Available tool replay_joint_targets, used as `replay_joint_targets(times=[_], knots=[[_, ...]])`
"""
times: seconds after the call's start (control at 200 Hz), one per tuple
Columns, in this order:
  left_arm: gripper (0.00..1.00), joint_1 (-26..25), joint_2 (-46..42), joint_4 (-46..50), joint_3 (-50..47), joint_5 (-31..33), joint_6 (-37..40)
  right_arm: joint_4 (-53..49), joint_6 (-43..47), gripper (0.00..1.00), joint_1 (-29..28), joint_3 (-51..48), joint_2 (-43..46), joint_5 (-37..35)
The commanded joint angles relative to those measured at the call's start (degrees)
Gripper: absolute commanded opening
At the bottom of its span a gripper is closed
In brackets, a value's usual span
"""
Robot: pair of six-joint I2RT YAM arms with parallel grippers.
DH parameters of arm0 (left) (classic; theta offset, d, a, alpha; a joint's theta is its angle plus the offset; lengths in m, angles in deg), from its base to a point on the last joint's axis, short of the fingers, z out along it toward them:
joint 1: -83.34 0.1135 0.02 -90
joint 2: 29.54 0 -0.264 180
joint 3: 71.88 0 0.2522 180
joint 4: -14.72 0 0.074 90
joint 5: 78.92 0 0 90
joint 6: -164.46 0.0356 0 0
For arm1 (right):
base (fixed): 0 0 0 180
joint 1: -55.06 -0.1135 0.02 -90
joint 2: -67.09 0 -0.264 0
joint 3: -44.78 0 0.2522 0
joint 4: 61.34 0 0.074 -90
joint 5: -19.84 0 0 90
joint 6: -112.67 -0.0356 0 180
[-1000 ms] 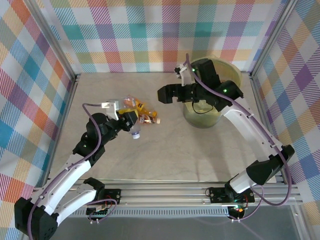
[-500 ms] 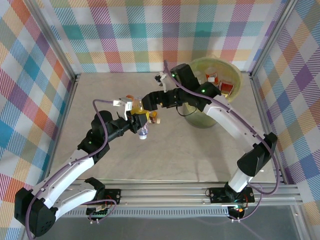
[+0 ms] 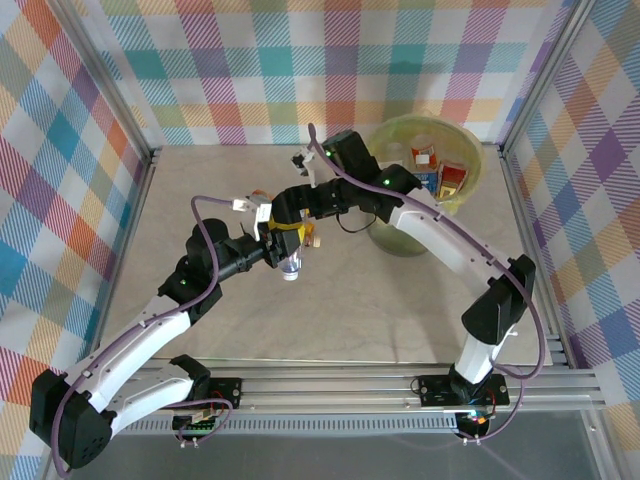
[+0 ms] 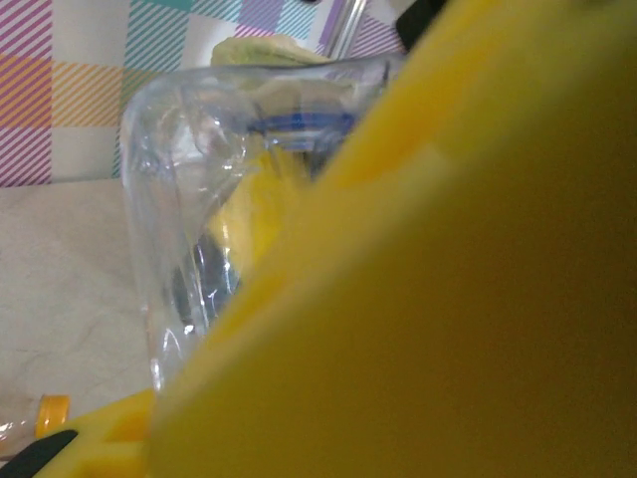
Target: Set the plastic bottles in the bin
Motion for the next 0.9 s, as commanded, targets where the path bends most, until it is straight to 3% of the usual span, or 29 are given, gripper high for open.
replay_joint_targets(times=[0.0,0.055,0.11,0.19,0.265,0.475,0.645,0.895], knots=[[0.40,-0.45,-0.84,-2.73,1.82,-1.78,1.64,2.15,-0.81,0.86,-0.29,1.67,-0.49,0.00],[0.40,-0.55,-0.82,-2.47,1.87,-1.37,1.66,2.18,-1.01,0.82,-0.29,1.43,-0.28,-0.69],[0.41,-0.58,-0.83,-2.23,1.94,-0.80,1.58,2.16,-1.12,0.72,-0.29,1.18,0.18,-1.56],[0.50,-0.58,-0.78,-2.10,2.00,-0.52,1.57,2.31,-1.12,0.60,-0.22,0.47,1.13,-3.07],[0.56,-0.66,-0.67,-1.85,2.17,-0.59,1.57,2.57,-1.14,0.56,-0.18,-0.25,2.16,-4.90],[0.99,-0.75,-0.65,-0.68,2.54,-1.06,1.57,3.18,-0.69,0.53,0.63,-1.52,4.64,-8.70],[1.00,-0.84,-3.32,1.13,2.48,0.07,1.75,-0.63,1.22,0.53,4.25,2.47,6.05,-13.43],[1.00,-0.84,-6.23,4.15,1.63,4.85,1.49,-2.38,0.52,0.51,15.92,8.88,8.48,-16.81]])
